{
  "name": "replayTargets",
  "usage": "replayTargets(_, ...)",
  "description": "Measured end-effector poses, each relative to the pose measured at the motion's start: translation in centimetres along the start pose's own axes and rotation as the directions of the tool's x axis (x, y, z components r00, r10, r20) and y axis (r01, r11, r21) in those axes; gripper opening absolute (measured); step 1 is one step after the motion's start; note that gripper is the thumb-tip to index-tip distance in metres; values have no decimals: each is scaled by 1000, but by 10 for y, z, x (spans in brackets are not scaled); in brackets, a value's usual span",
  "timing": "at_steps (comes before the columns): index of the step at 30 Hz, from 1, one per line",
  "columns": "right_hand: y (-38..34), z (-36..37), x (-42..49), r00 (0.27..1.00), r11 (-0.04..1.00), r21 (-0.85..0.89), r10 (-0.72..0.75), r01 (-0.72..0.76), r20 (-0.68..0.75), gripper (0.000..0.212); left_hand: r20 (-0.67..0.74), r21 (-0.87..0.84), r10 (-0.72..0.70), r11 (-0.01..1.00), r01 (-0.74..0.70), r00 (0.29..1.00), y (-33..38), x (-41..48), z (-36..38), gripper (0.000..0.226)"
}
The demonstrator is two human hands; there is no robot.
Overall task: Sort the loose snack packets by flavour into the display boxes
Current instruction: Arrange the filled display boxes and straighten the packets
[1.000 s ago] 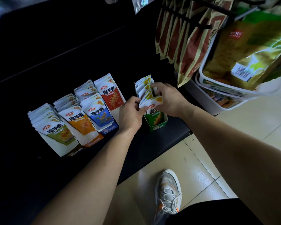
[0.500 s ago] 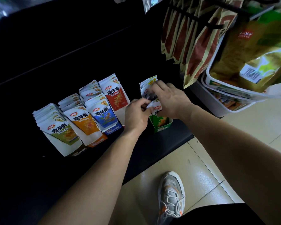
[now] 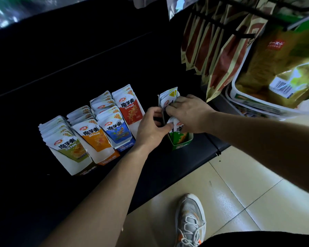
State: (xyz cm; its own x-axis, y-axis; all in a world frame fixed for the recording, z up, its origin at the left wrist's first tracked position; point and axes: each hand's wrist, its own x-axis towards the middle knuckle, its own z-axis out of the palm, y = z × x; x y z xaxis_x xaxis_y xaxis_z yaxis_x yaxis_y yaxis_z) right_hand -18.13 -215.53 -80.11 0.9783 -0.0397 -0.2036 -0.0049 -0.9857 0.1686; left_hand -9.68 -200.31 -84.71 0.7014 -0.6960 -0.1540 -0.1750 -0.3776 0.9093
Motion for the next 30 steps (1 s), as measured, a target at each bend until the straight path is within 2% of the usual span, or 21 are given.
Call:
replayTargets(3, 7, -1, -5, 998, 998, 50, -44, 42, 49, 61, 72, -14, -31, 999, 32, 997, 1, -1, -2, 61)
replayTargets(8, 8, 6, -7, 990, 986, 163, 15, -38, 143, 51, 128, 25, -68, 998, 65, 989, -7, -3, 2, 59)
replayTargets(11, 3, 7, -1, 984, 986, 151, 43, -70, 175, 45, 175, -21, -105, 994, 110, 979, -9, -4, 0, 64)
replayTargets(16, 0, 6, 4, 975, 978, 143, 122, -149, 185, 42, 294, -50, -210, 971, 234, 933, -18, -6, 2, 83)
replayTargets(21, -1, 8, 0, 965, 957, 138, 245, -257, 100, 40, 270, -66, -231, 964, 258, 935, -27, -8, 7, 76)
replayTargets(24, -6, 11, -3, 916, 898, 191, 400, -397, 23, 37, 250, -50, -226, 968, 246, 942, -27, -8, 11, 71)
replayTargets(26, -9, 13, -2, 884, 860, 217, 467, -461, 26, 34, 244, -35, -234, 968, 249, 941, -24, -8, 13, 71)
replayTargets(30, -6, 10, 5, 906, 884, 198, 415, -423, 81, 46, 226, -6, -255, 965, 263, 940, -19, -5, 14, 70)
